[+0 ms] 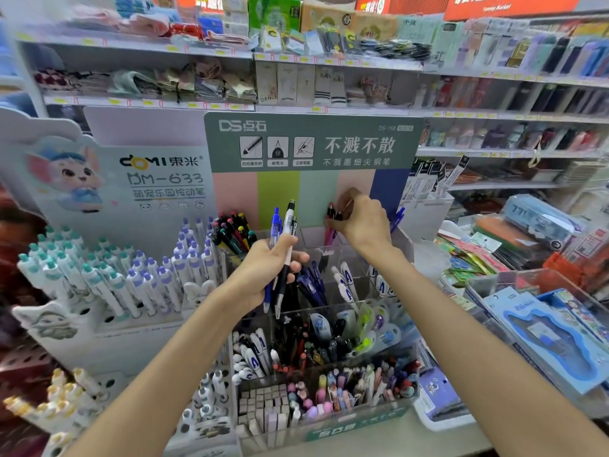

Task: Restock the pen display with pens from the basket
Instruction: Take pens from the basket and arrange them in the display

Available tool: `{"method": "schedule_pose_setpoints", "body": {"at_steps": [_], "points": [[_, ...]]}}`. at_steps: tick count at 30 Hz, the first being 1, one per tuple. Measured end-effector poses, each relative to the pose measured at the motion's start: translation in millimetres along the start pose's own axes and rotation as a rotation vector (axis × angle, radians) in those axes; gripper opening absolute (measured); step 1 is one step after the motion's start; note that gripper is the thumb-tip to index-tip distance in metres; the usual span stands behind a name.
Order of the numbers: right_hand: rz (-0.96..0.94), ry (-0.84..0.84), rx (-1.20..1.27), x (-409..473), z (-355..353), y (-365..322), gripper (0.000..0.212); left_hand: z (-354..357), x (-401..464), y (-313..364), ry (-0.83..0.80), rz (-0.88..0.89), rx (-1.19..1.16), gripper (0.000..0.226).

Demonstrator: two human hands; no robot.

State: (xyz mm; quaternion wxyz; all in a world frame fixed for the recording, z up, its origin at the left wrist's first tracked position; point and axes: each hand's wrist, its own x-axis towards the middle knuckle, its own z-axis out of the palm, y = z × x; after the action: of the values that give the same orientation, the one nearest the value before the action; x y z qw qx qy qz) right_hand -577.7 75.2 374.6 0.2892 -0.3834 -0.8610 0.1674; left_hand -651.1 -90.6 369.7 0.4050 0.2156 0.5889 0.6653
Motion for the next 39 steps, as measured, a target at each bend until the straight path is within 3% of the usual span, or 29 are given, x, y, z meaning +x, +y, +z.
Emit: {"method": "schedule_pose_setpoints", "body": {"at_steps": [4,7,11,13,17,22,26,32,39], "points": [[0.01,0.042,0.038,-6,-7,4,0.035,0,1,-1,-0.036,-0.021,-0.016,0.008],[0.049,0.043,0.283,-17,-21,-3,0.033,-1,3,-5,-0.127,-0.001,0.005,0.007],[0.15,-0.49,0.54,-39,-42,-19,0.029,6,1,-11,-0.216,0.021,-0.011,0.012],[0.141,-0.596,0.585,-44,-41,-19,0.026,11,1,-13,-0.212,0.016,0.0,0.018],[0.184,-0.469,0.64,-42,-35,-12,0.021,15,3,-15,-0.177,0.0,0.01,0.033],[0.311,-0.108,0.973,-24,-57,-2,0.019,-1,3,-12,-0.111,0.001,-0.044,0.032],[0.198,0.045,0.723,-15,-50,-4,0.024,-13,3,-12,-0.046,-0.02,-0.01,0.014],[-0.05,-0.011,0.191,-15,-21,-21,0.022,-21,6,-15,-0.077,-0.024,-0.007,0.009],[0.065,-0.032,0.104,-11,3,-23,0.021,-26,3,-11,-0.066,-0.058,-0.024,0.01]]}}
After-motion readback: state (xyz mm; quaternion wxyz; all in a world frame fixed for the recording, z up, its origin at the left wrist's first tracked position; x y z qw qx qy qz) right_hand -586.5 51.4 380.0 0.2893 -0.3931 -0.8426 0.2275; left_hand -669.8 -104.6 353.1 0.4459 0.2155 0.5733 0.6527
